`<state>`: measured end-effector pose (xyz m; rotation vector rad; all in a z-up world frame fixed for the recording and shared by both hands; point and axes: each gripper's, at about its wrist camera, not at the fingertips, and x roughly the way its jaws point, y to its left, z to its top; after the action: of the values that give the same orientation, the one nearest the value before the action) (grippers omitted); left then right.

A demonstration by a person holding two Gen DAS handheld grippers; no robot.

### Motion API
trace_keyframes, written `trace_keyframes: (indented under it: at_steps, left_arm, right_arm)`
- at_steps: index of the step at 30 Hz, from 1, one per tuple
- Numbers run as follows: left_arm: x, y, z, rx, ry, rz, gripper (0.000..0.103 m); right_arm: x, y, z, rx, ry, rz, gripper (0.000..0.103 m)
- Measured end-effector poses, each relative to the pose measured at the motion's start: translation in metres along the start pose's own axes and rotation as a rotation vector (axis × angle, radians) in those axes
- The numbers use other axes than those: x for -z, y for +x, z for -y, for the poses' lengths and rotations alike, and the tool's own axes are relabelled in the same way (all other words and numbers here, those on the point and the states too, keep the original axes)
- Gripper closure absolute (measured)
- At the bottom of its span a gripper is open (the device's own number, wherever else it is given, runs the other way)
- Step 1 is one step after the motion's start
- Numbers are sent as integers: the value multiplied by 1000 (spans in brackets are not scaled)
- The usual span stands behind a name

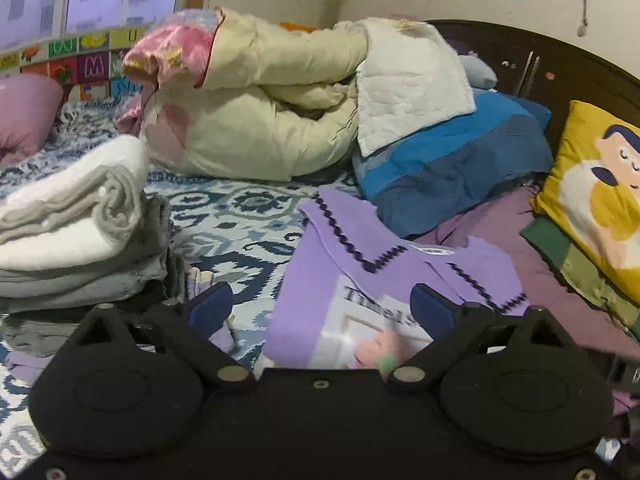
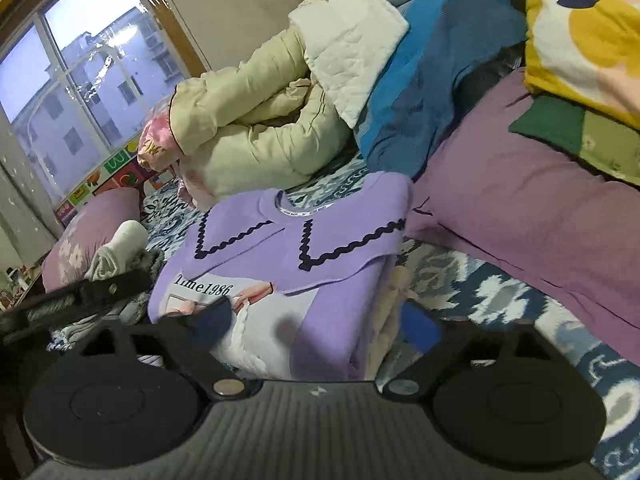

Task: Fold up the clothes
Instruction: 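Grasp the lavender sweatshirt on the stack with both grippers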

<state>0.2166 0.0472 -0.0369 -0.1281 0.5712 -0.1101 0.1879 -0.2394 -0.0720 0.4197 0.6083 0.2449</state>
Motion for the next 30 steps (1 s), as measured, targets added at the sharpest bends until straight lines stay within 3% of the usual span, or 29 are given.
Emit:
trace_keyframes:
  at_steps: [4, 5, 6, 7, 10, 14, 21, 25, 30]
  left_arm:
    - [-1, 28, -6, 11, -12, -61, 9]
    - [1, 32, -7, 26, -17, -78, 13]
    - [2, 37, -7, 42, -22, -96, 19]
    - [4, 39, -8, 64, -33, -103, 36]
    - [7, 30, -7, 104, -42, -85, 53]
    - [12, 6, -2, 106, 2, -36, 75]
    - [33, -69, -10, 111, -33, 56, 81]
    - [50, -139, -29, 121, -124, 126, 82]
    - [88, -234, -45, 75, -174, 175, 83]
  right_arm:
    - [5, 17, 1, -2, 11, -9, 33]
    - [6, 21, 2, -1, 18, -10, 34]
    - [7, 25, 3, -1, 25, -12, 37]
    - [8, 27, 4, -2, 30, -12, 38]
    - [8, 29, 3, -27, 21, 0, 48]
    - [3, 19, 0, -68, -2, 21, 75]
    - [3, -23, -13, -182, -55, 55, 84]
    - [11, -60, -27, -295, -51, 67, 84]
    - [35, -102, -60, -466, -49, 42, 85]
